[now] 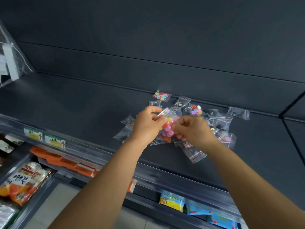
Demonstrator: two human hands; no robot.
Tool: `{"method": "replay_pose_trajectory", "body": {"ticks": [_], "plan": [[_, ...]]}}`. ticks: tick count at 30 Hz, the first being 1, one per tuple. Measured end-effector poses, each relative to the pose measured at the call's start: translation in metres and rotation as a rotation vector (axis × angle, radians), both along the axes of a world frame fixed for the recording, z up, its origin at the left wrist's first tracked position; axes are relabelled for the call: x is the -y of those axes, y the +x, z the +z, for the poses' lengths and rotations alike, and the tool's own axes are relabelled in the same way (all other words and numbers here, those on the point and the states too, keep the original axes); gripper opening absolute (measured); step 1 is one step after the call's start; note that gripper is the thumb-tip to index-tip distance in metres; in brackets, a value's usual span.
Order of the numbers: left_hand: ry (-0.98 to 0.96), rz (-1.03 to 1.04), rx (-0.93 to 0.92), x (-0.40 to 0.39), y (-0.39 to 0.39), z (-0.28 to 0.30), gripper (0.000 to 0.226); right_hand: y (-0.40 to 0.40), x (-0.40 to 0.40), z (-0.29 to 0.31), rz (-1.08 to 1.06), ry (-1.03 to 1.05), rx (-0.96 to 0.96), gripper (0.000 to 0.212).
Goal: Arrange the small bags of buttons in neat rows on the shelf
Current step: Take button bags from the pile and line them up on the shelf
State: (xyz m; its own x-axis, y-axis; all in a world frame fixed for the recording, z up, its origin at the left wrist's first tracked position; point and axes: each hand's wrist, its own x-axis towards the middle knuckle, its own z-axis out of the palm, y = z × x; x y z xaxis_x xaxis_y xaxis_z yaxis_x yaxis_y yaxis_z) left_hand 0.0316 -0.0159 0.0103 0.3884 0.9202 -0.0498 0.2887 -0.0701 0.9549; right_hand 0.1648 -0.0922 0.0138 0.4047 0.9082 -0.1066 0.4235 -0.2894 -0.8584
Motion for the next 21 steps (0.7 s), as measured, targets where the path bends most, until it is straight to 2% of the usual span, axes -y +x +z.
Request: {"method": "replay_pose_trajectory", "body": {"ticks": [3, 4, 8, 12, 14, 16, 21], "plan": [[-0.232, -0.033, 0.114, 0.01, 0.009, 0.0, 0.01, 0.003, 0.0, 0.003, -0.056, 0.041, -0.09, 0.018], [-0.236, -0.037, 0.107, 0.011, 0.011, -0.001, 0.005, 0.005, -0.001, 0.002, -0.067, 0.03, -0.028, 0.018], [-0.061, 0.014, -0.049, 0.005, 0.007, -0.007, 0.006, 0.017, -0.002, -0.004, -0.063, -0.141, 0.517, 0.018], [0.057, 0.042, -0.197, 0.001, -0.002, -0.013, 0.012, 0.008, -0.004, -0.012, -0.027, -0.26, 0.664, 0.037], [0.072, 0.066, -0.225, 0.001, -0.006, -0.014, 0.014, 0.001, -0.009, -0.011, -0.02, -0.312, 0.69, 0.044], [0.062, 0.065, -0.224, 0.002, -0.008, -0.014, 0.018, -0.003, -0.014, -0.008, -0.037, -0.362, 0.628, 0.043], [0.077, 0.038, -0.231, 0.007, -0.013, -0.014, 0.02, -0.002, -0.015, -0.007, -0.013, -0.378, 0.529, 0.019]]}}
